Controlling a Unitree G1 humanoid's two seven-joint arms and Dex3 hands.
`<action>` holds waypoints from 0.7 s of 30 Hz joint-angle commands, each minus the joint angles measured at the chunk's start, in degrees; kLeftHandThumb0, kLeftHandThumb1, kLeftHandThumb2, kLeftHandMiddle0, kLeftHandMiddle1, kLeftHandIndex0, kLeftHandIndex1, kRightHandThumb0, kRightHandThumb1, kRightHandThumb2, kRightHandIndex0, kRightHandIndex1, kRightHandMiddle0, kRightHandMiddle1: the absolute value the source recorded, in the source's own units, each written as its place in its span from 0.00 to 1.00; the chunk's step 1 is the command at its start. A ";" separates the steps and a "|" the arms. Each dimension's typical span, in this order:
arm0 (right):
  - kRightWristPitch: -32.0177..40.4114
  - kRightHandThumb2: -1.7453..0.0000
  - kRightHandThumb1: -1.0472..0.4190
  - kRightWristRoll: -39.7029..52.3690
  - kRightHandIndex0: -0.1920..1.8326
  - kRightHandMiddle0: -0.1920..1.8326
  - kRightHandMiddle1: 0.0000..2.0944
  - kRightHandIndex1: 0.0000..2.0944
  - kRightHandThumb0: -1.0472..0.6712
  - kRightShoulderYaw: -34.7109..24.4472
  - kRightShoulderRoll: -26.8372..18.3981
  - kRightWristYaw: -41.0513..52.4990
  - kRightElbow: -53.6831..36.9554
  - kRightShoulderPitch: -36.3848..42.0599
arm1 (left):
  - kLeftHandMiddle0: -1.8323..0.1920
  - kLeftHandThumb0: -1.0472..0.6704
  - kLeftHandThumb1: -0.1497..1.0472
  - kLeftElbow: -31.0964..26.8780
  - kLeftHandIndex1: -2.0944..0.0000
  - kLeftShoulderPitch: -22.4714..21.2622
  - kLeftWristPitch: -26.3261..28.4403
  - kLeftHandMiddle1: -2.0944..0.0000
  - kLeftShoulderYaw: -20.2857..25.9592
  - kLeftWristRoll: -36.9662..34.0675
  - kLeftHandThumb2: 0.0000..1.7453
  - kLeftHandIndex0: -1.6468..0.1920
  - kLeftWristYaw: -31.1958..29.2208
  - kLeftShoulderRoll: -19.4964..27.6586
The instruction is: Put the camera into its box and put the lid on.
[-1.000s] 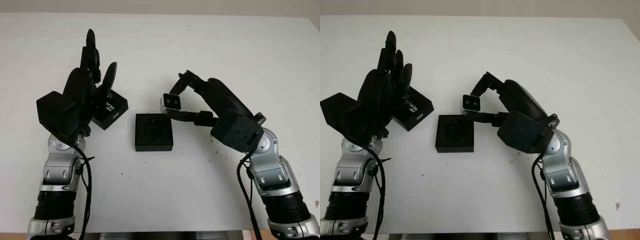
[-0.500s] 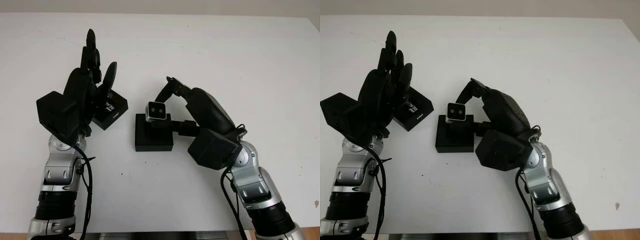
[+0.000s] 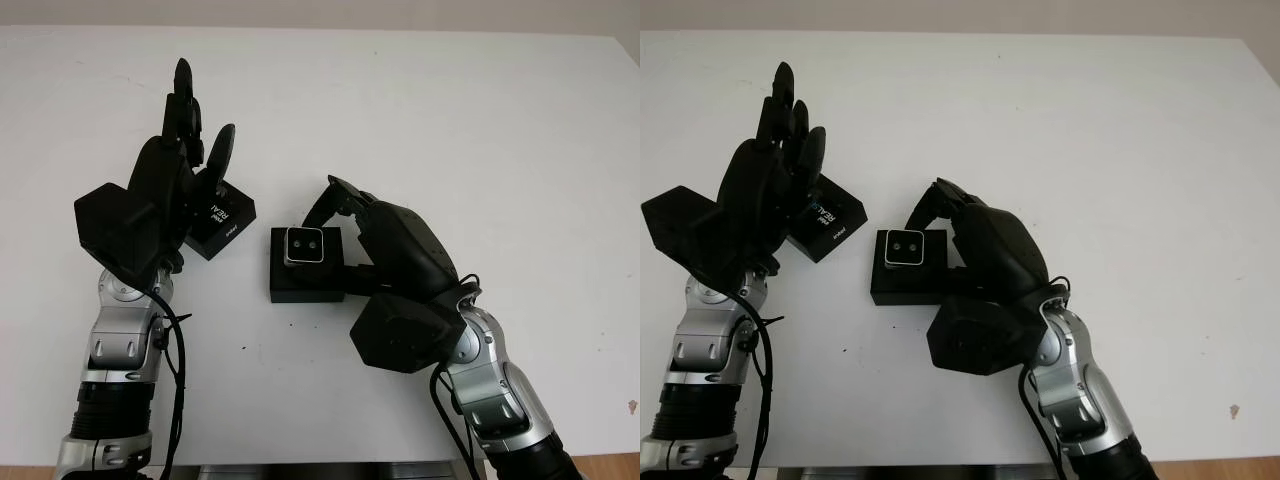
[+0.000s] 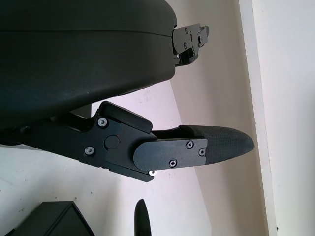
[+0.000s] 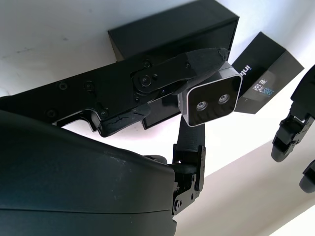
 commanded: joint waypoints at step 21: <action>-0.99 0.92 0.00 -3.80 0.24 0.21 0.92 0.04 0.40 -0.48 -2.69 0.16 0.88 0.16 | 1.00 0.17 1.00 -0.94 1.00 1.10 -1.47 1.00 -0.05 0.06 0.29 1.00 0.22 -0.03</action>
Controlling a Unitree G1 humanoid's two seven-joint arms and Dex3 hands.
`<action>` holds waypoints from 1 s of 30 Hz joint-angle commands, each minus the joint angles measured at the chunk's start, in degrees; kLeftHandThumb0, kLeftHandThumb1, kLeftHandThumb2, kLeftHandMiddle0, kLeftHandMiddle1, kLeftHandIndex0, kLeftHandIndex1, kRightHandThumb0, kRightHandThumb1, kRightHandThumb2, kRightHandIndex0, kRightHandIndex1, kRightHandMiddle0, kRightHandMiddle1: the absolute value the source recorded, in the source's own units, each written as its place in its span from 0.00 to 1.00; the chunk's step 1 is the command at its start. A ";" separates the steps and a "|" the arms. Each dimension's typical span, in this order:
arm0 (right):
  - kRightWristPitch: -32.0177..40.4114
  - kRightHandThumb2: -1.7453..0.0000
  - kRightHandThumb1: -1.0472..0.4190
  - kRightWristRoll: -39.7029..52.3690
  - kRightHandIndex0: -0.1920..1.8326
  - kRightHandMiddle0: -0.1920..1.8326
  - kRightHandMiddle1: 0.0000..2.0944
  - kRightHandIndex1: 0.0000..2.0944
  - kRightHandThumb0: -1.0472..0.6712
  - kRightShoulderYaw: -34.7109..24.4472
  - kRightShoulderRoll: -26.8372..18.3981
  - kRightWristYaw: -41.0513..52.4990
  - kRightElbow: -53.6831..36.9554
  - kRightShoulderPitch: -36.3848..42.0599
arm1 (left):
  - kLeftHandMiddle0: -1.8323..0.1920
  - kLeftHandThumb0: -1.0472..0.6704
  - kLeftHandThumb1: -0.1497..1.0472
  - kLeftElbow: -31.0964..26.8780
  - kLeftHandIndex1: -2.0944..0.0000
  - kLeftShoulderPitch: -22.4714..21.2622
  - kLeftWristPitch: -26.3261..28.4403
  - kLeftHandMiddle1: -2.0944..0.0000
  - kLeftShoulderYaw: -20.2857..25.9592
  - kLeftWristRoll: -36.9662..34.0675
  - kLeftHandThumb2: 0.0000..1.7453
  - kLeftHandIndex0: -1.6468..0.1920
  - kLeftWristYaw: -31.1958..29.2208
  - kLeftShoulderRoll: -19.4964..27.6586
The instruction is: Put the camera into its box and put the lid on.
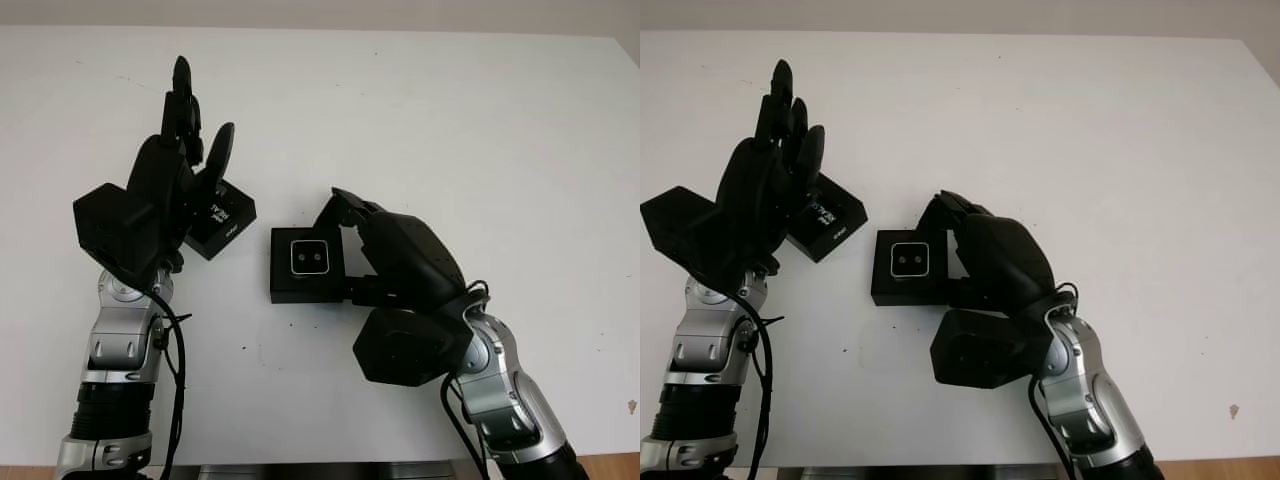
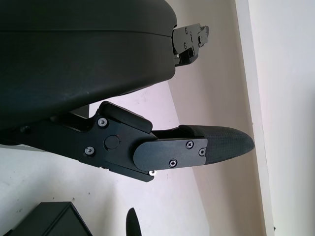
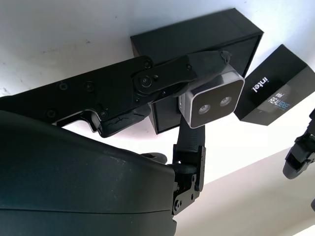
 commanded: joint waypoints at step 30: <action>-3.75 0.96 0.00 1.93 0.26 0.26 0.90 0.03 0.39 -0.16 0.23 -3.60 5.47 -2.72 | 1.00 0.16 1.00 -1.56 1.00 1.51 0.30 1.00 -0.41 0.83 0.28 1.00 0.63 0.03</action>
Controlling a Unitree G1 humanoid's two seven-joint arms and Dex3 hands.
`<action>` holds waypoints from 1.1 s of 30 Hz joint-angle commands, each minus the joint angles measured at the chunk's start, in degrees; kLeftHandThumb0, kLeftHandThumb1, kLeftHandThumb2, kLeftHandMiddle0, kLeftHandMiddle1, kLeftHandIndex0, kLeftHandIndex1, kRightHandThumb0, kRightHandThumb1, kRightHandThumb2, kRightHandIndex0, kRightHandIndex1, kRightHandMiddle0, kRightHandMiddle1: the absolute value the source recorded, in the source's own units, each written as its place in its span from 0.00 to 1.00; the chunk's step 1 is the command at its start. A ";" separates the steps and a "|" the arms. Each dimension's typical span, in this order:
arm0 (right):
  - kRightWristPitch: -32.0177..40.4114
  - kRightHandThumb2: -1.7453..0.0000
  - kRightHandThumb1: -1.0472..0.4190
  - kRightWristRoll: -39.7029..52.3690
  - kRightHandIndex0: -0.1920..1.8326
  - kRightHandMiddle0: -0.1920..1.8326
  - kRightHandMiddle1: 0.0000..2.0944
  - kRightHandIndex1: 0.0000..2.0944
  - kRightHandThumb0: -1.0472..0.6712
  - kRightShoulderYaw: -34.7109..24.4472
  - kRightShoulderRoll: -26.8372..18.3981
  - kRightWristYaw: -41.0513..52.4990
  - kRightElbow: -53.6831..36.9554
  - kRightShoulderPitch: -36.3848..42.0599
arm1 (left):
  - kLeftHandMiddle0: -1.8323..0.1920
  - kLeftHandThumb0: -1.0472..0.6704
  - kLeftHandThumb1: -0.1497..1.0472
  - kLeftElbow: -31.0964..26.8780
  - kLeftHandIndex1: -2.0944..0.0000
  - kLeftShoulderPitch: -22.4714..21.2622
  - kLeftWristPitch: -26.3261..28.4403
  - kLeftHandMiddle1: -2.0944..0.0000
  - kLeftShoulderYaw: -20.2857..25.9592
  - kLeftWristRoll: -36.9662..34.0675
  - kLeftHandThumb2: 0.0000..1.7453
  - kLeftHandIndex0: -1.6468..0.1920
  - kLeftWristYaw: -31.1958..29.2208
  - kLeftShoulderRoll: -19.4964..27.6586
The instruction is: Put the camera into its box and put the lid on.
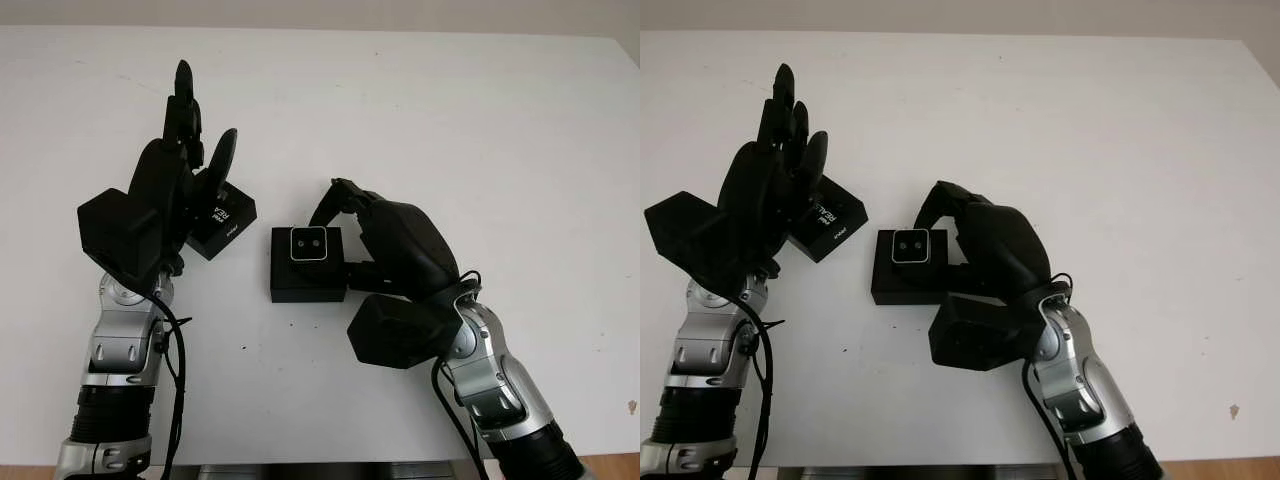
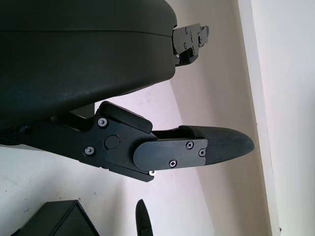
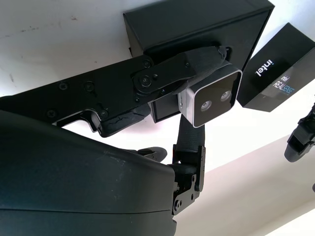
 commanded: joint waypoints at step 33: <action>1.80 0.97 0.02 -4.57 0.02 0.13 0.13 0.00 0.16 2.26 -5.05 12.43 -4.40 -0.36 | 1.00 0.16 1.00 -1.51 1.00 0.74 0.41 1.00 0.09 -0.20 0.28 1.00 -0.29 0.42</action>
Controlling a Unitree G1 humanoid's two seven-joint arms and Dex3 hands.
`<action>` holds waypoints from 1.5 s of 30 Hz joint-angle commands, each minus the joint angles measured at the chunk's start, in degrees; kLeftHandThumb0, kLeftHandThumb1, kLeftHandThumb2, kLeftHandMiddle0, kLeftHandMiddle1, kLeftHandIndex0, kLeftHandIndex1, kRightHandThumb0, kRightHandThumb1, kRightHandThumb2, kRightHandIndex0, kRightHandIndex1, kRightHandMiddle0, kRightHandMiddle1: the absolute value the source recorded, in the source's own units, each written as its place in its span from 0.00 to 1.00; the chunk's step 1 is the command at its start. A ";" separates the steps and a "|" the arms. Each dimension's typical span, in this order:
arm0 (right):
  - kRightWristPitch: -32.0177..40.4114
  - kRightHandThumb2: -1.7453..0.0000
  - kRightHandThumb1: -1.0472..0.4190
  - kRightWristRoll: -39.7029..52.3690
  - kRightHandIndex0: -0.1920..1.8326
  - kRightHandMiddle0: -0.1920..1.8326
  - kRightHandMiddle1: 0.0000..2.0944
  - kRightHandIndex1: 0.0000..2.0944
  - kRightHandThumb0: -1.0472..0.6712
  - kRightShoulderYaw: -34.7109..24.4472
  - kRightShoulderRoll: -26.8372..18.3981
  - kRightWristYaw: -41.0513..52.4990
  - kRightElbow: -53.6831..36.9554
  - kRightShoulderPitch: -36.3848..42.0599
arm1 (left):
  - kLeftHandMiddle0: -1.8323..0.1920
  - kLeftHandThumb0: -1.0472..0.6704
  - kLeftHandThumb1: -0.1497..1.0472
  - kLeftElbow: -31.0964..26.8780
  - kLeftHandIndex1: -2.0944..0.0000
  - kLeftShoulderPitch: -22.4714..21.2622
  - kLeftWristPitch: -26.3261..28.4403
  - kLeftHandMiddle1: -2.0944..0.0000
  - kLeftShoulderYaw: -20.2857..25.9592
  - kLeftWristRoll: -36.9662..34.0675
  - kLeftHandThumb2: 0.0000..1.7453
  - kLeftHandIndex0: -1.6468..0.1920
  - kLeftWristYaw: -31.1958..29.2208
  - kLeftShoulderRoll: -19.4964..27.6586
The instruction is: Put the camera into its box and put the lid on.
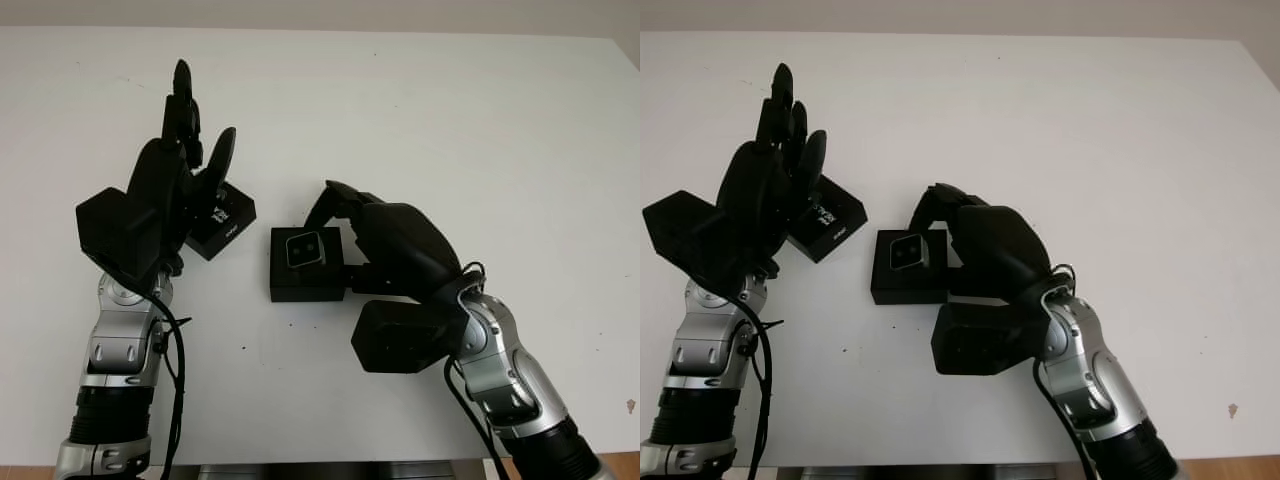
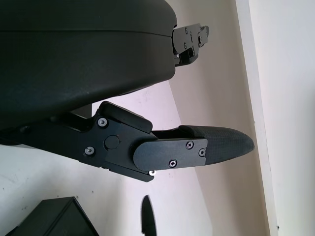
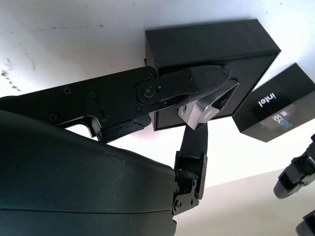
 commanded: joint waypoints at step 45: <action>-26.57 0.70 0.00 10.21 0.14 0.18 0.07 0.04 0.21 -6.32 -15.22 0.19 -0.31 4.10 | 1.00 0.15 1.00 -0.87 1.00 0.93 -1.53 1.00 1.06 -1.12 0.29 1.00 -1.61 0.88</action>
